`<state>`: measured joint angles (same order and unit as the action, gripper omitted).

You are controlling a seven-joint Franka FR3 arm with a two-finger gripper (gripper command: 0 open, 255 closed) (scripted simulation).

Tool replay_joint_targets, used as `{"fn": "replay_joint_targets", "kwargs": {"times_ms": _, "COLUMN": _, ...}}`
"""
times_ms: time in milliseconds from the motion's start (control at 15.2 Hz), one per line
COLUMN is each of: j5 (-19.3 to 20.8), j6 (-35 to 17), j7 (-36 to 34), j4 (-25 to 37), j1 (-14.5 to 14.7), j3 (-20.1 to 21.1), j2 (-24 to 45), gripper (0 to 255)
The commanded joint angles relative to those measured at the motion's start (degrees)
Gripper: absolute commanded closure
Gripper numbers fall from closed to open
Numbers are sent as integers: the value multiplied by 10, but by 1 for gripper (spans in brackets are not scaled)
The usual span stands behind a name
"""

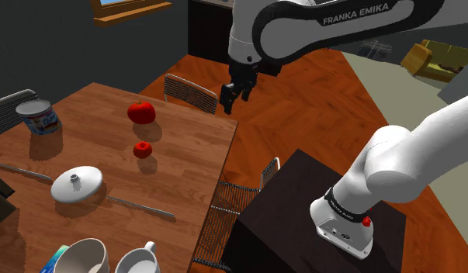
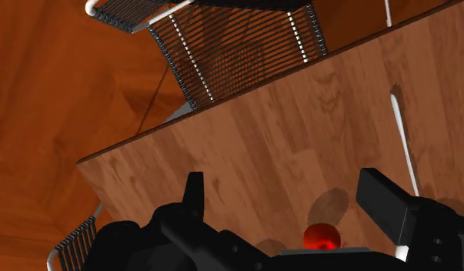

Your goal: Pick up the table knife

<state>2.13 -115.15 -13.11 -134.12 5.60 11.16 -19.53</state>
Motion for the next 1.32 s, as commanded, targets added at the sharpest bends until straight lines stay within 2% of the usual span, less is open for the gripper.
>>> {"fn": "replay_joint_targets", "kwargs": {"times_ms": 0, "j5": 3, "j6": -22, "j7": -7, "j4": 15, "j1": 5, "j3": 12, "j2": 42, "gripper": 0}}
{"fn": "replay_joint_targets", "kwargs": {"times_ms": 660, "j5": 45, "j6": -104, "j7": -48, "j4": 97, "j1": 35, "j3": 56, "j2": 240, "gripper": 0}}
{"fn": "replay_joint_targets", "kwargs": {"times_ms": 1254, "j5": 104, "j6": -134, "j7": -84, "j4": 217, "j1": 86, "j3": 68, "j2": 426, "gripper": 0}}
